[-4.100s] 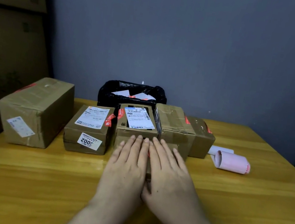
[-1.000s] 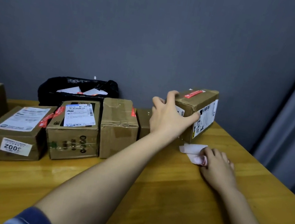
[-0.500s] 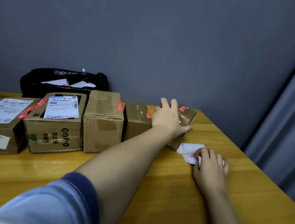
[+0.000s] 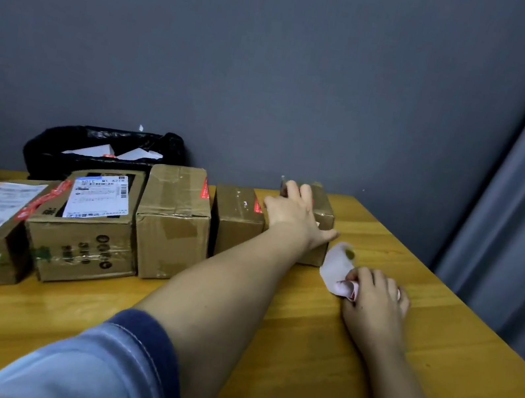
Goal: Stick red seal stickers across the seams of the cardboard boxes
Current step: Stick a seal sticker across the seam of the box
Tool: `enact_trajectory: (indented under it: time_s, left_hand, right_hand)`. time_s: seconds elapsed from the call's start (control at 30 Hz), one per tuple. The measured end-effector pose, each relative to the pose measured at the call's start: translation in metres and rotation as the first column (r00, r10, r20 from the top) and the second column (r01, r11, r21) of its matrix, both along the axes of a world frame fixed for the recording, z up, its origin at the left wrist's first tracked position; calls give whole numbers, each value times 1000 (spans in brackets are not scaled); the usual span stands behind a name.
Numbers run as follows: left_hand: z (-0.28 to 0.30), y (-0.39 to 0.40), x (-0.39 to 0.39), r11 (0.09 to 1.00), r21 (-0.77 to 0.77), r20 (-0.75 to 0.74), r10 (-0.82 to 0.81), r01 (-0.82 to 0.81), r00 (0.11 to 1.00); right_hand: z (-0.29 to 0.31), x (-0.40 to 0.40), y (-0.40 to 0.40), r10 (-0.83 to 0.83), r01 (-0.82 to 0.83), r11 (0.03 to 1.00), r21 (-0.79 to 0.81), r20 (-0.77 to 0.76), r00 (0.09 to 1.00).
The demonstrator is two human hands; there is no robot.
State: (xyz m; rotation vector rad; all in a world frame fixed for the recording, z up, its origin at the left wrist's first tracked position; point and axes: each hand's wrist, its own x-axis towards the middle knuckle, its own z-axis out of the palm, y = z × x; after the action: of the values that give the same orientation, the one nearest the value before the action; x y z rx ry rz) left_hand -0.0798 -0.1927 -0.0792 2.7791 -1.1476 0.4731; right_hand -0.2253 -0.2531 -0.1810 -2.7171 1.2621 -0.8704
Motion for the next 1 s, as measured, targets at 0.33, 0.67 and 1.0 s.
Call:
enact_trajectory:
  time_s: [0.33, 0.67, 1.0]
  left_hand:
    - [-10, 5, 10, 987, -152, -46, -58, 50, 997]
    - [-8, 36, -5, 906, -412, -32, -124, 100, 992]
    - [-22, 101, -15, 816, -513, -60, -343, 266, 937]
  right_hand:
    - [2, -2, 4, -11, 11, 1000, 17, -5, 1000]
    - [5, -2, 11, 25, -27, 999, 34, 51, 998]
    - [10, -9, 15, -62, 46, 993, 112, 146, 987]
